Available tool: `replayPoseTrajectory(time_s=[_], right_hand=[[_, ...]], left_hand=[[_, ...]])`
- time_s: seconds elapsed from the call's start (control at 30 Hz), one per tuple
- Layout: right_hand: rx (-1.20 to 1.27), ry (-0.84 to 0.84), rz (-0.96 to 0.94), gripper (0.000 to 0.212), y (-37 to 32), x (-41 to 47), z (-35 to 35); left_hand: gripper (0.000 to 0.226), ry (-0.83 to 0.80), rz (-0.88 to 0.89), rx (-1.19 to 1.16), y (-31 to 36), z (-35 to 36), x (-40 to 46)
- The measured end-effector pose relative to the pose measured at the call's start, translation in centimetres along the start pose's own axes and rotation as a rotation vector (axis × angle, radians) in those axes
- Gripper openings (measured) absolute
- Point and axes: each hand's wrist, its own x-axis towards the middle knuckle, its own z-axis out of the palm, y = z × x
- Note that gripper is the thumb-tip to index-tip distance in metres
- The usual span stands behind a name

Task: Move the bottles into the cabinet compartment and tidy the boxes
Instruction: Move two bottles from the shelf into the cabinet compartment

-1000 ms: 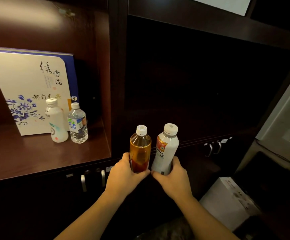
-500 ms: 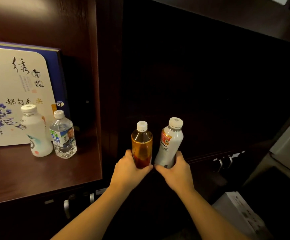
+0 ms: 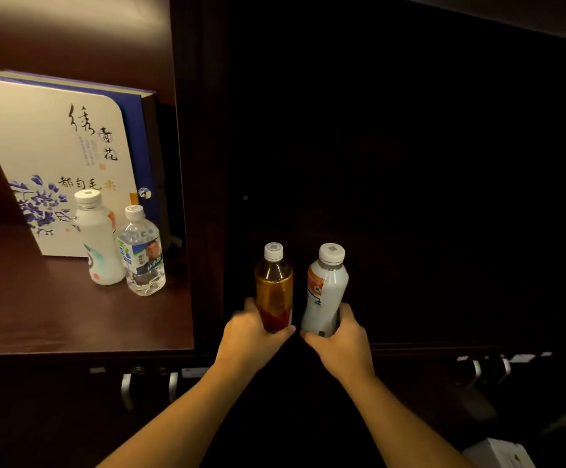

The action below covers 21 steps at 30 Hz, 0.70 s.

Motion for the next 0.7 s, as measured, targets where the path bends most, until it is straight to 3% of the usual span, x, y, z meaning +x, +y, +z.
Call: replayPoseTrajectory(time_s=[0.27, 0.7], right_hand=[[0.086, -0.095, -0.022, 0.069, 1.8, 1.8, 0.6], [0.130, -0.165, -0.066, 0.079, 2.9, 1.6, 1.0]], left_hand=[[0.073, -0.008, -0.078, 0.002, -0.7, 1.8, 0.2], [0.093, 0.146, -0.117, 0.059, -1.2, 3.6, -0.5]])
